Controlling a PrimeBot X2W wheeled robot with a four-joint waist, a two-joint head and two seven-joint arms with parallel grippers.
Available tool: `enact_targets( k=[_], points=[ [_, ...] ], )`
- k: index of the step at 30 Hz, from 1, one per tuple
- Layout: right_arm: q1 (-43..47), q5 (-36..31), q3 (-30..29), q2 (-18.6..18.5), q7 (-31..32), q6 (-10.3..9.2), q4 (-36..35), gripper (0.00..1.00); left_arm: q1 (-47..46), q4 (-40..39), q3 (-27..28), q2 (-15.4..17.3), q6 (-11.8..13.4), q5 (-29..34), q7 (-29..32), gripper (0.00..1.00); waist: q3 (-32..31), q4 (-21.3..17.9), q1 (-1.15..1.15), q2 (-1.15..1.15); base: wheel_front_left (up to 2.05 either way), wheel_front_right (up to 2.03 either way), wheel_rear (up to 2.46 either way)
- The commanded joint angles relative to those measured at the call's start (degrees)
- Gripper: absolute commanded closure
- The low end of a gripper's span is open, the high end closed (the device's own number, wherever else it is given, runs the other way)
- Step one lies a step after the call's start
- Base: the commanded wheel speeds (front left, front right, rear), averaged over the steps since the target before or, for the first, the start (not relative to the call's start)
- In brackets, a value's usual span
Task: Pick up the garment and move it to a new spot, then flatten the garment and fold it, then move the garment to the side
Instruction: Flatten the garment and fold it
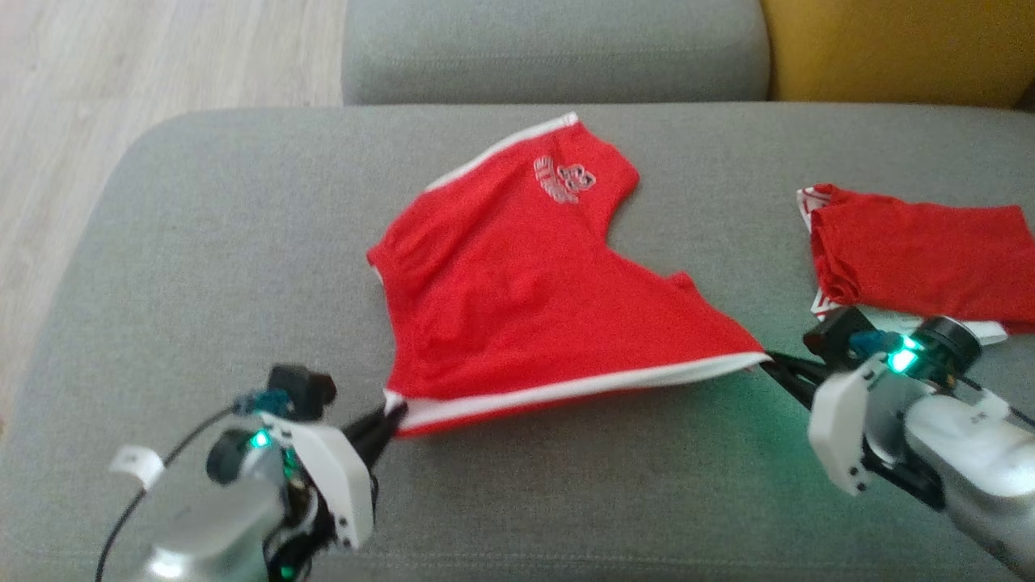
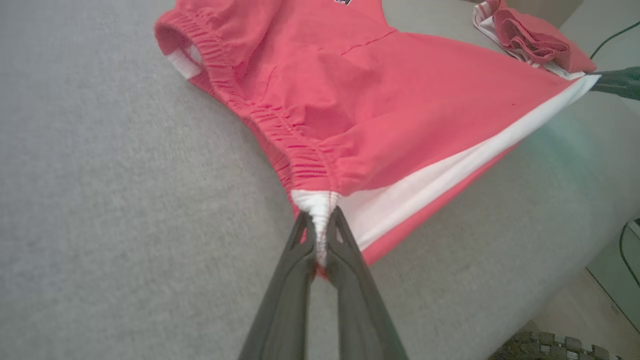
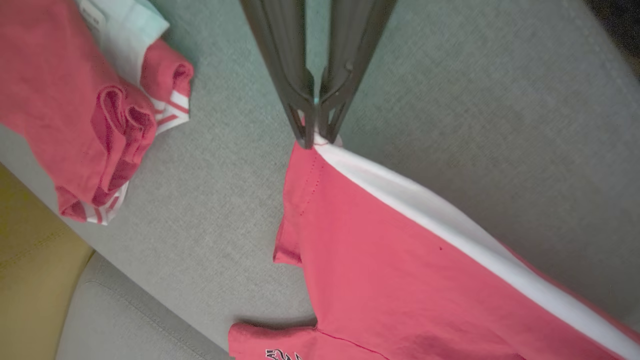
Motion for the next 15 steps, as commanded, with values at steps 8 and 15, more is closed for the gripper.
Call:
enact_targets(
  k=[8, 15],
  points=[
    [3.40, 9.49, 3.75, -14.18, 9.62, -0.05, -16.87, 1.00, 5.58, -12.92, -0.15, 6.50, 3.38, 0.52, 4.06, 1.00, -3.02, -0.43, 0.01, 0.00, 0.00, 0.00, 0.00],
    [4.63, 12.62, 4.25, -22.91, 14.73, -0.05, -28.46, 1.00, 9.53, -26.08, -0.37, 11.75, 7.46, 1.09, 7.86, 1.00, -3.78, 0.35, 0.01, 0.00, 0.00, 0.00, 0.00]
  ],
)
